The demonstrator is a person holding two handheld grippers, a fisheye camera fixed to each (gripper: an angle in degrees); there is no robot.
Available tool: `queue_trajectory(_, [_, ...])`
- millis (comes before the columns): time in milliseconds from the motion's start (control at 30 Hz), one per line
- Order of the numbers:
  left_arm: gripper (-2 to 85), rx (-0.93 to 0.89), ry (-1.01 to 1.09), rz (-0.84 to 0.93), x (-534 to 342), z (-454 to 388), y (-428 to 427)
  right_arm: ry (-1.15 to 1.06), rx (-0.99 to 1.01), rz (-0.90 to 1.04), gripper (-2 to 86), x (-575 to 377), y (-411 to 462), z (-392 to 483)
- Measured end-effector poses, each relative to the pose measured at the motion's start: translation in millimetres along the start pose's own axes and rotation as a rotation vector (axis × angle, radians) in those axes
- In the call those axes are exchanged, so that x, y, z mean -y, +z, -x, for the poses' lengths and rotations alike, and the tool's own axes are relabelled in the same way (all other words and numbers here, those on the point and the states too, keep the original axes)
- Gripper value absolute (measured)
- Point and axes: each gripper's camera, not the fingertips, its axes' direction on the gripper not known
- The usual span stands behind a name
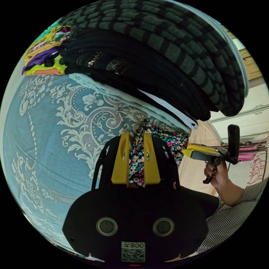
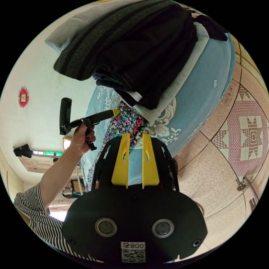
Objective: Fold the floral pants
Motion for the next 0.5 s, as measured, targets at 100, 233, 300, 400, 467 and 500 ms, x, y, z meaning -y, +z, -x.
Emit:
queue_trajectory(100, [6.5, 0.023, 0.007, 0.000, 6, -2, 10, 0.013, -0.009, -0.011, 6.5, 1, -4, -7])
queue_trajectory(233, [4.2, 0.019, 0.020, 0.021, 17, -3, 22, -0.008, 0.071, 0.028, 4.3, 2, -5, -12])
queue_trajectory(300, [3.5, 0.026, 0.024, 0.030, 20, -2, 25, 0.002, 0.032, 0.028, 2.9, 2, -4, -15])
queue_trajectory(400, [2.5, 0.016, 0.018, 0.047, 25, 2, 27, 0.008, 0.054, 0.016, 1.6, 1, -5, -19])
queue_trajectory(467, [1.8, -0.047, 0.005, 0.029, 24, 9, 22, 0.001, 0.047, 0.015, 1.1, -1, -5, -17])
queue_trajectory(500, [1.7, -0.054, -0.001, 0.018, 24, 10, 19, 0.006, 0.049, 0.019, 0.8, -2, -5, -16])
